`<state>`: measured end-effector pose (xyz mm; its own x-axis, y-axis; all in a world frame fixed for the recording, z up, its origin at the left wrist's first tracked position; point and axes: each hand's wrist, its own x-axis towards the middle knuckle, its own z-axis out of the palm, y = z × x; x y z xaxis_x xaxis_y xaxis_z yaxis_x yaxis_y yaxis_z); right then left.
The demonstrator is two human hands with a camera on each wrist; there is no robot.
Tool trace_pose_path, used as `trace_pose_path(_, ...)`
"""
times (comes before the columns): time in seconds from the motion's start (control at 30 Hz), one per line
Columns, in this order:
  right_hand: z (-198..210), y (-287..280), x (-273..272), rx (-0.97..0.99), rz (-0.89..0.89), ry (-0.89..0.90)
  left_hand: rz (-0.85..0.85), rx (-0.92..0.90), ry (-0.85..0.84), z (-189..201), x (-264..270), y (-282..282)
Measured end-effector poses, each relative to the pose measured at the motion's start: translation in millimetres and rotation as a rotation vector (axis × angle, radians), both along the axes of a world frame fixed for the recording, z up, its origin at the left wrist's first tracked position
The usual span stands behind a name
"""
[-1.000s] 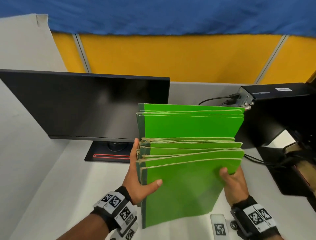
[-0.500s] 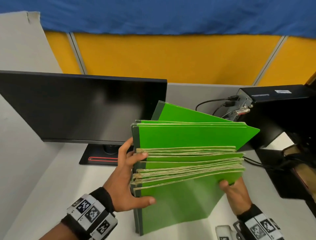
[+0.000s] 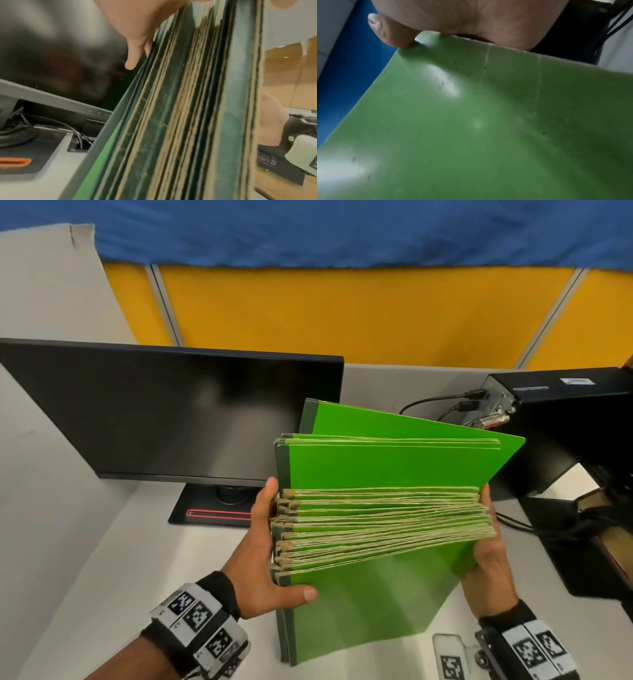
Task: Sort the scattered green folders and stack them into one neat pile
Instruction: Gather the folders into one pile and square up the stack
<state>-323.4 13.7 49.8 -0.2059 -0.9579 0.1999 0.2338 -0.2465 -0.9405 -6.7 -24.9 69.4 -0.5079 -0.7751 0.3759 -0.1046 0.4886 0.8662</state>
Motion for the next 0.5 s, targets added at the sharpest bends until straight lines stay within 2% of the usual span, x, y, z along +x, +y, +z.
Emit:
trace_pose_path(0.13,6,0,2,-0.009,0.042,-0.102,0.028,0.133,0.123,-5,-6,5)
trace_pose_path(0.37,1,-3,2,-0.008,0.089,-0.211,0.026,0.252,0.115,-7,-3,3)
trace_pose_path(0.5,-16,-4,5,0.075,-0.014,-0.2,0.044,0.253,0.057,-15,-1,2)
